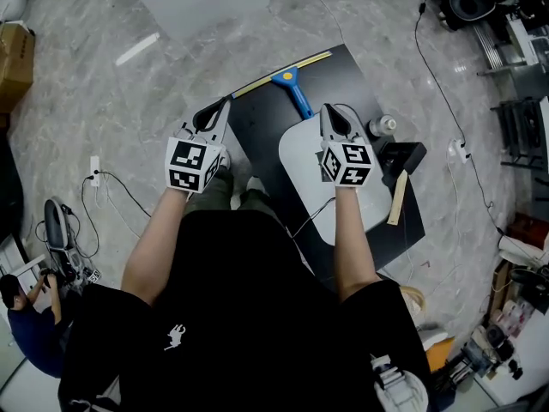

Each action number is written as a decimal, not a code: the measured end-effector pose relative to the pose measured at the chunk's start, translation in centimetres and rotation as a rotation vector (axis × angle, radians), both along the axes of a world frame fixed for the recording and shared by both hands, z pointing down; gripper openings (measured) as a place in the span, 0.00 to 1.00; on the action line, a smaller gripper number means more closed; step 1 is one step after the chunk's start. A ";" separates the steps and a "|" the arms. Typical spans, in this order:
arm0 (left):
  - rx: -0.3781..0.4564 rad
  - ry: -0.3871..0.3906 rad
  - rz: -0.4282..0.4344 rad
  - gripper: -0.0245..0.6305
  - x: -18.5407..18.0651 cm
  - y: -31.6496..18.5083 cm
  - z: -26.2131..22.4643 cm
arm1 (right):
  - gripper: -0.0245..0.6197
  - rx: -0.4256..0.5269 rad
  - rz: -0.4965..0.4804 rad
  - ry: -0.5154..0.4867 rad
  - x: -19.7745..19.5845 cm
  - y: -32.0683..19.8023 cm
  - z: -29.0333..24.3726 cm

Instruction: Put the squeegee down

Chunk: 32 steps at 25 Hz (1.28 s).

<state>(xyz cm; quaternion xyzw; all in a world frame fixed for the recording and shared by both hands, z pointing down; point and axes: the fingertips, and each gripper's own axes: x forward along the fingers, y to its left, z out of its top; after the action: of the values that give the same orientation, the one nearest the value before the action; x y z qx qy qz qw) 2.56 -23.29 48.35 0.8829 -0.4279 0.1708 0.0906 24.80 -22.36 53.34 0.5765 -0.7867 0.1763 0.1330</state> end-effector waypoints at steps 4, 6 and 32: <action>0.021 0.016 0.021 0.04 0.0 1.0 -1.3 | 0.04 0.049 0.028 -0.038 -0.1 2.1 -3.2; 0.032 0.028 0.040 0.04 0.1 1.4 -1.8 | 0.04 0.068 0.048 -0.044 -0.2 3.1 -4.4; 0.187 0.159 0.339 0.04 -7.6 7.1 -10.6 | 0.04 0.255 0.407 0.006 -10.8 19.1 -17.8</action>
<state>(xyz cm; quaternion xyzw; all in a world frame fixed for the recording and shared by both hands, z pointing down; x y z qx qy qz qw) -5.04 -16.20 37.77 0.9576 -0.2786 0.0729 0.0118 14.02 -3.23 35.53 0.7357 -0.6699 0.0968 0.0232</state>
